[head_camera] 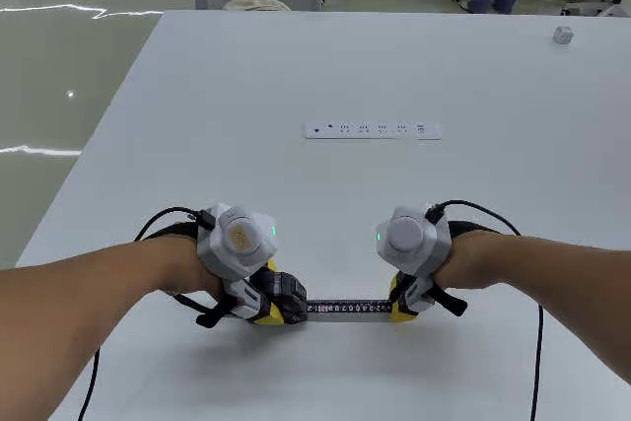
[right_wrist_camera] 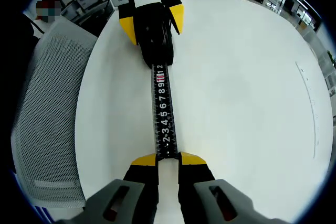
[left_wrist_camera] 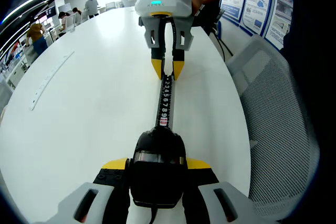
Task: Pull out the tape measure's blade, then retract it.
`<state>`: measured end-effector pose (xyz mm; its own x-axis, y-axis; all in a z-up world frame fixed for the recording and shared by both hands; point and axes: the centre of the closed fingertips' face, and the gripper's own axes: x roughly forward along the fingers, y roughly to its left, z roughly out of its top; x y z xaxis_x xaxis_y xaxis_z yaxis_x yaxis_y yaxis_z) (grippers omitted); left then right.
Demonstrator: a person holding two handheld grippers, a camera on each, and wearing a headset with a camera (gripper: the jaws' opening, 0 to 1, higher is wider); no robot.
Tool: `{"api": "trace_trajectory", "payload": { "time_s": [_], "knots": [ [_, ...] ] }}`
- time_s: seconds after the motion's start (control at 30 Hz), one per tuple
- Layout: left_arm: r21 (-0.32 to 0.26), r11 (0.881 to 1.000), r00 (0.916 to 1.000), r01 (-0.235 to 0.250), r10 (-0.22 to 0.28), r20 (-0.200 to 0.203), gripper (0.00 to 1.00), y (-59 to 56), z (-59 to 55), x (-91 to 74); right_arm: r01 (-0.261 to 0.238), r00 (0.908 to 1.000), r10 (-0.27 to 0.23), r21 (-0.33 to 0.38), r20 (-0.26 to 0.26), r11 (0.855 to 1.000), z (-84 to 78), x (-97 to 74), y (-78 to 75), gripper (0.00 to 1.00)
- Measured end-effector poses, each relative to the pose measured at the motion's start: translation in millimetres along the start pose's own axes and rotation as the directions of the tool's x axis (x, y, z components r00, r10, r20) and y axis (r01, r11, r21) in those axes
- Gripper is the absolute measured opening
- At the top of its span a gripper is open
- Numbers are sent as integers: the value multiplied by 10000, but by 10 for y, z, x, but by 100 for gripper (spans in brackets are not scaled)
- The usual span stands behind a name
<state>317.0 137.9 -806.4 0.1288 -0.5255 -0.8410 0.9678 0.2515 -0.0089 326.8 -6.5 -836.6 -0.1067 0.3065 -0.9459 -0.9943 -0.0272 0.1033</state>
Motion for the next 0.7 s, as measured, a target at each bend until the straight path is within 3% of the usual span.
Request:
{"api": "trace_trajectory", "payload": {
  "time_s": [0.7],
  "knots": [
    [-15,10000,10000,-21,21,-4,35,0,5,2,56,10000,-56,110,10,9999,-87,-29,-13,11]
  ]
}}
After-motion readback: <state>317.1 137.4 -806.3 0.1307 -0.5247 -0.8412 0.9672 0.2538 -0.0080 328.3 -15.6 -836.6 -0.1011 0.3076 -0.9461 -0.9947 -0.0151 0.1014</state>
